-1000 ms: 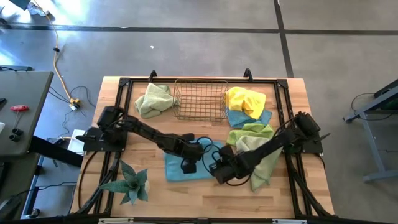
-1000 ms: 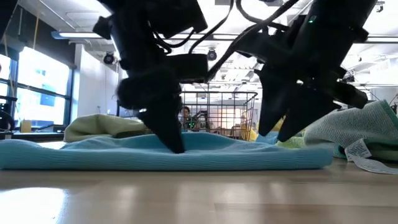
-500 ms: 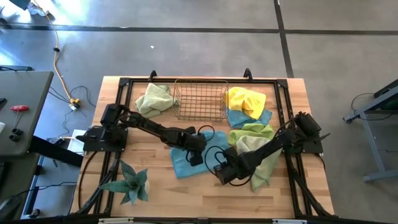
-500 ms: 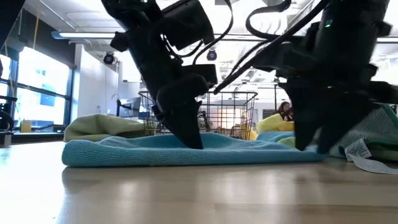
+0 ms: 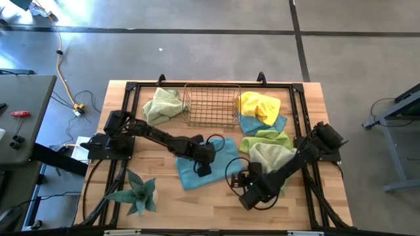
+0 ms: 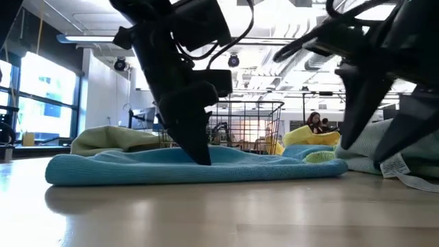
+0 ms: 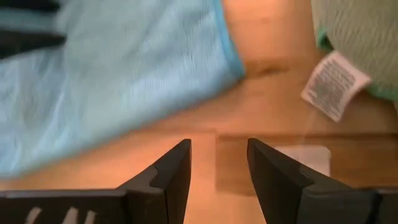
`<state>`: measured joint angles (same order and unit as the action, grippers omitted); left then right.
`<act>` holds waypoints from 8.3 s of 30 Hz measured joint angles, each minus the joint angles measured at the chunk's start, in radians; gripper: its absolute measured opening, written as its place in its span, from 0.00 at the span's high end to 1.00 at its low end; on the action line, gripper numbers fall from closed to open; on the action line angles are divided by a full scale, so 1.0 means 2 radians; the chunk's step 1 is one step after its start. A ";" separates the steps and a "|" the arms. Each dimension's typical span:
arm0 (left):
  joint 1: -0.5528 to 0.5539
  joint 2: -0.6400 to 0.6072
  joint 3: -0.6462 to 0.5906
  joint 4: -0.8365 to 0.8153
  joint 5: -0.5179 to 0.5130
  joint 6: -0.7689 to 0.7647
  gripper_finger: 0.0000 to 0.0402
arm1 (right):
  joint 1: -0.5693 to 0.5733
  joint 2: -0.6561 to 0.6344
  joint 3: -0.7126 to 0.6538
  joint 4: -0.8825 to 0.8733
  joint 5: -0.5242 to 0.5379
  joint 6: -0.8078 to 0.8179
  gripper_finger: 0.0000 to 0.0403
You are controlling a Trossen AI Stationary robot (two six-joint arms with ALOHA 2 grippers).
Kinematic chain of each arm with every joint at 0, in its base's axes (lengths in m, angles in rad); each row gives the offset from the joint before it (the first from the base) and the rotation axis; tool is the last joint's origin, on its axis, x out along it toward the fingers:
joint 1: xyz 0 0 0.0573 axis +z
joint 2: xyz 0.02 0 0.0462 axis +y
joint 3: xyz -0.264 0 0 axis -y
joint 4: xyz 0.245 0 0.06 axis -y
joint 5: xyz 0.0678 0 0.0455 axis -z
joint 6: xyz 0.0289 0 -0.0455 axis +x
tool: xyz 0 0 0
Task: Fold microfiber towels
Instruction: Fold the left blue towel, then put the left blue towel in the wire basket
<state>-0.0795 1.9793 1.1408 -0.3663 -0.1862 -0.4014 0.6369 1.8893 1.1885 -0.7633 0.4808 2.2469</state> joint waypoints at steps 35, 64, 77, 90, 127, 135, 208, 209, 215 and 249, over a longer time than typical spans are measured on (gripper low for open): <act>-0.020 -0.006 -0.001 -0.002 0.007 -0.022 0.67 | -0.042 -0.003 -0.080 0.123 -0.009 -0.057 0.98; -0.054 -0.202 -0.002 -0.069 0.038 -0.064 0.67 | -0.116 -0.073 -0.080 0.188 -0.001 -0.312 1.00; -0.070 -0.268 -0.002 -0.072 0.034 -0.088 0.67 | -0.122 -0.073 -0.080 0.334 -0.021 -0.406 1.00; -0.071 -0.330 -0.002 -0.073 0.033 -0.095 0.67 | -0.115 -0.034 -0.080 0.485 -0.047 -0.443 1.00; -0.148 -0.353 -0.001 -0.099 0.021 -0.108 0.67 | -0.092 0.149 0.109 0.544 -0.203 -0.522 1.00; -0.148 -0.352 -0.001 -0.113 0.021 -0.103 0.67 | -0.091 0.149 0.110 0.570 -0.252 -0.551 1.00; -0.177 -0.261 -0.001 -0.188 -0.084 -0.038 0.67 | -0.049 0.120 0.109 0.391 -0.138 -0.748 0.75; -0.176 -0.248 -0.001 -0.182 -0.082 -0.033 0.67 | -0.050 0.120 0.109 0.389 -0.140 -0.750 0.75; -0.176 -0.179 -0.001 -0.130 -0.058 0.003 0.67 | -0.050 0.121 0.109 0.381 -0.142 -0.758 0.75; -0.227 -0.077 -0.001 -0.168 0.014 -0.037 0.67 | -0.046 0.121 0.109 0.353 -0.141 -0.765 0.75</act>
<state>-0.5339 1.8259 1.1381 -0.7020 -0.1576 -0.4760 0.5443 2.1319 1.4067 -0.0582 0.1986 0.7170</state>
